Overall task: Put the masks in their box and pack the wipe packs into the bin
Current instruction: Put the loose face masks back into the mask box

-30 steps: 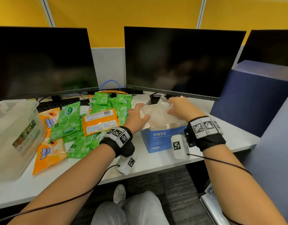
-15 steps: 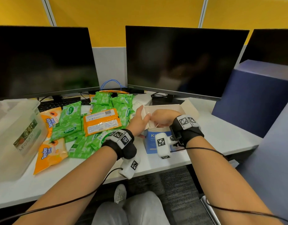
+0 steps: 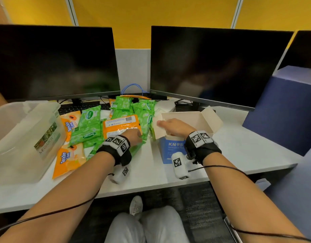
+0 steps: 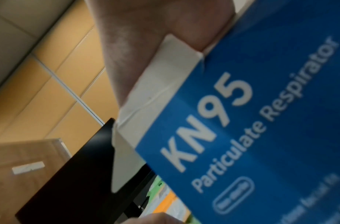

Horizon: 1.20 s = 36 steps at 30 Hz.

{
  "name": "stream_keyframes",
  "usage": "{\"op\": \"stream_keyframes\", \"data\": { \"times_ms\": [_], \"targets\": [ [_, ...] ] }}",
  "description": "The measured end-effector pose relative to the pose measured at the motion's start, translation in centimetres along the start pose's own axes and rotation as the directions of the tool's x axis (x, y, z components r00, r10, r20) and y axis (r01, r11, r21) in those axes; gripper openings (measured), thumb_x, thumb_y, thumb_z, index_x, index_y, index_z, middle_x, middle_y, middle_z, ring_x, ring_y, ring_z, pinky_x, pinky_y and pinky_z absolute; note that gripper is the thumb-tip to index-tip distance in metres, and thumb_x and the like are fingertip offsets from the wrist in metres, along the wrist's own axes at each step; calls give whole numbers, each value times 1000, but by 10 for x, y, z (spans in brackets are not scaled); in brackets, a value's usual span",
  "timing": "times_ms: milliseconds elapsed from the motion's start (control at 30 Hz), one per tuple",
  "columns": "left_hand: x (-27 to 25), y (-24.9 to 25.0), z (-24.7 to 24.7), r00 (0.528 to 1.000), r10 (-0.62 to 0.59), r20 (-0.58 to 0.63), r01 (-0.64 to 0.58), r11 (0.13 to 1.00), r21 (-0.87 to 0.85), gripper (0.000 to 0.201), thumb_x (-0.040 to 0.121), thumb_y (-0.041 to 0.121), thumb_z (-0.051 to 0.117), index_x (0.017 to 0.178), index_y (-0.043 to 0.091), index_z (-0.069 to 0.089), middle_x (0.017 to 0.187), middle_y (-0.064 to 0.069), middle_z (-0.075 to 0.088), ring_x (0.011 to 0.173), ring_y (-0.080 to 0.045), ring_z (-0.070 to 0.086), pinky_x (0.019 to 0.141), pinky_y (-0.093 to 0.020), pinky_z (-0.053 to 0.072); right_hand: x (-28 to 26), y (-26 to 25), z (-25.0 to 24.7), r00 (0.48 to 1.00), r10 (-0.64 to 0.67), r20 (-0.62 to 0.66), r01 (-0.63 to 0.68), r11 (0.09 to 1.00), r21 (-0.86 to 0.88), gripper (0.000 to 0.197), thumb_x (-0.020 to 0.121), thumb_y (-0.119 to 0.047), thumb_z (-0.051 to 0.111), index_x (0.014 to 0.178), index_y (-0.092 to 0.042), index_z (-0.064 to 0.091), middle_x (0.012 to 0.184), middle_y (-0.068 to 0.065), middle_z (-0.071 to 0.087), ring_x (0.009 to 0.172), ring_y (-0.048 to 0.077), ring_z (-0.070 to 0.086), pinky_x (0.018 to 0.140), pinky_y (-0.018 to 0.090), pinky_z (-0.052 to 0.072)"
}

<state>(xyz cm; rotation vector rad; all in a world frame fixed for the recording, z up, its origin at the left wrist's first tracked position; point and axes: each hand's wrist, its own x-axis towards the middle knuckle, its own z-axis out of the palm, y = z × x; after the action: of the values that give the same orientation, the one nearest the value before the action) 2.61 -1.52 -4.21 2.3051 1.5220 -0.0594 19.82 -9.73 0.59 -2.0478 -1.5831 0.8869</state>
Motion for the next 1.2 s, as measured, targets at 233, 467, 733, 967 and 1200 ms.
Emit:
{"op": "stream_keyframes", "data": {
  "times_ms": [233, 467, 733, 967, 1200],
  "targets": [
    [14, -29, 26, 998, -12, 56, 0, 978, 207, 75, 78, 31, 73, 143, 32, 36, 160, -14, -1, 144, -39, 16, 116, -49, 24, 10, -20, 14, 998, -67, 12, 68, 996, -52, 44, 98, -47, 39, 90, -8, 57, 91, 7, 56, 87, 23, 51, 81, 31, 36],
    [23, -9, 50, 965, 144, -217, -73, 949, 306, 35, 88, 12, 54, 121, 20, 55, 137, -10, 36, 129, -32, 31, 103, -40, 31, 13, -18, 14, 995, -94, -19, 93, 995, -27, 48, 99, -44, 40, 103, -3, 64, 90, 6, 58, 88, 22, 52, 78, 27, 34],
    [44, 3, 52, 975, 99, -201, -53, 974, 220, 59, 89, 44, 59, 133, 7, 43, 135, -14, 34, 120, -35, 41, 102, -39, 38, 18, -12, 17, 996, -77, -35, 77, 997, 17, 51, 97, -47, 41, 111, -3, 63, 96, 8, 57, 92, 23, 52, 82, 33, 38],
    [54, -4, 52, 985, 56, -160, -28, 984, 175, 66, 87, 52, 57, 140, 20, 38, 135, -14, 31, 118, -36, 44, 102, -40, 39, 21, -11, 17, 997, -78, -25, 78, 997, -17, 41, 98, -43, 39, 97, -8, 60, 96, 9, 58, 92, 24, 53, 79, 31, 37],
    [61, 3, 47, 988, -44, -148, 54, 996, 67, 47, 92, 37, 54, 134, 20, 40, 130, -21, 39, 112, -45, 50, 93, -46, 44, 29, -18, 14, 999, -37, -33, 28, 967, -253, 42, 96, -44, 38, 99, -7, 58, 97, 10, 54, 93, 28, 52, 86, 36, 42]
  ]
}}
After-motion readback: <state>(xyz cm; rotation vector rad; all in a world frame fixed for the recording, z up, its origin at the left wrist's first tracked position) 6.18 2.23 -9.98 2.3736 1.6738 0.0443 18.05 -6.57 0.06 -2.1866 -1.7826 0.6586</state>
